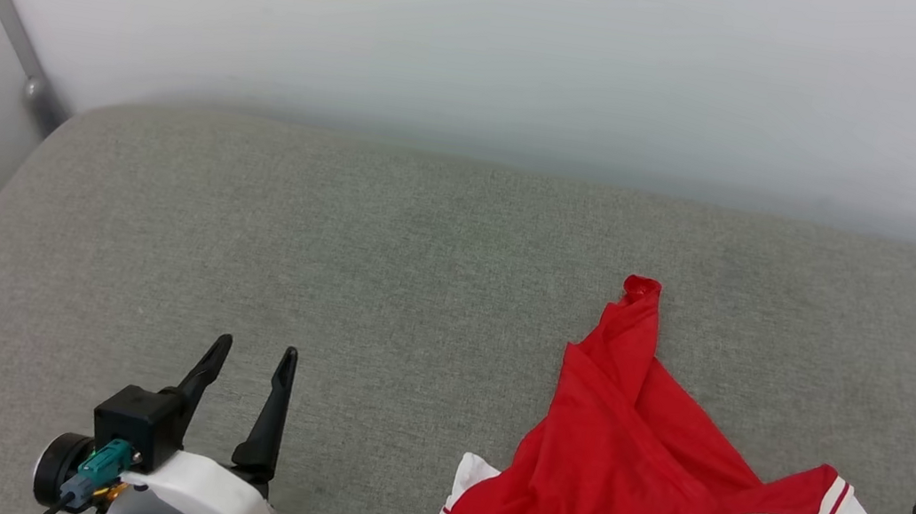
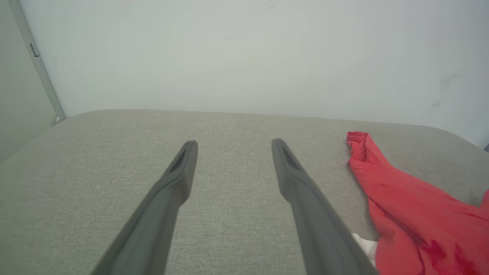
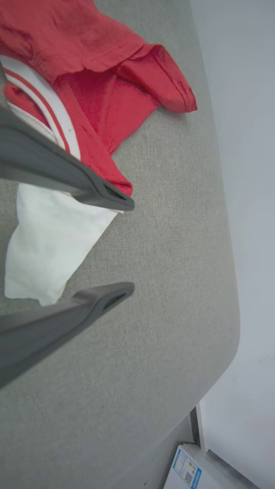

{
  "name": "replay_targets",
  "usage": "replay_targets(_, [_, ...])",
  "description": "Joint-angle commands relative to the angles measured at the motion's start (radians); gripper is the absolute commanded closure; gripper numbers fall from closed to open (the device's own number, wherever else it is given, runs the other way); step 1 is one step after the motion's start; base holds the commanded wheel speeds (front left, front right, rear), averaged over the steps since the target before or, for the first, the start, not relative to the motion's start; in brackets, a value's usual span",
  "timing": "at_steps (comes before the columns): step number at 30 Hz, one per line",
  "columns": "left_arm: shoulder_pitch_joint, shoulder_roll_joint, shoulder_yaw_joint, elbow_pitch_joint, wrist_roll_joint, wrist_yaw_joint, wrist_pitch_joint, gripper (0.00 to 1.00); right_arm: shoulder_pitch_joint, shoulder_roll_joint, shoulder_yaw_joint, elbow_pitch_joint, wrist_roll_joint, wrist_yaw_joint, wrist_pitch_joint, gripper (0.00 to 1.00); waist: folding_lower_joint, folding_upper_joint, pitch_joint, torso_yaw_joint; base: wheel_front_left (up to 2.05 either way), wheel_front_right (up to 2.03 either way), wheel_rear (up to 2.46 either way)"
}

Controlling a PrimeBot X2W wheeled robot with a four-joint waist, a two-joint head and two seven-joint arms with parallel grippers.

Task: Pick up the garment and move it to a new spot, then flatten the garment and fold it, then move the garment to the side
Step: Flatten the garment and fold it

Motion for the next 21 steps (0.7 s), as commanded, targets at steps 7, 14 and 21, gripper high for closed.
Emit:
replay_targets(7, [0.050,0.022,0.005,-0.031,-0.008,0.023,0.028,0.00,0.036,0.023,0.121,-0.135,-0.060,-0.001,-0.190,0.00,0.0000,0.0000,-0.037,-0.013,0.00,0.00,0.00])
replay_targets(14, [0.089,0.025,0.002,-0.045,-0.014,0.042,0.047,0.00,0.089,0.037,0.231,-0.226,-0.074,-0.001,-0.200,0.00,0.0000,0.0000,-0.057,-0.027,0.00,0.00,0.00])
replay_targets(21, [0.086,0.028,-0.016,-0.046,-0.018,0.041,0.075,0.00,0.134,0.043,0.306,-0.298,-0.077,-0.001,-0.183,0.00,0.0000,0.0000,-0.060,-0.044,0.00,0.00,0.00])
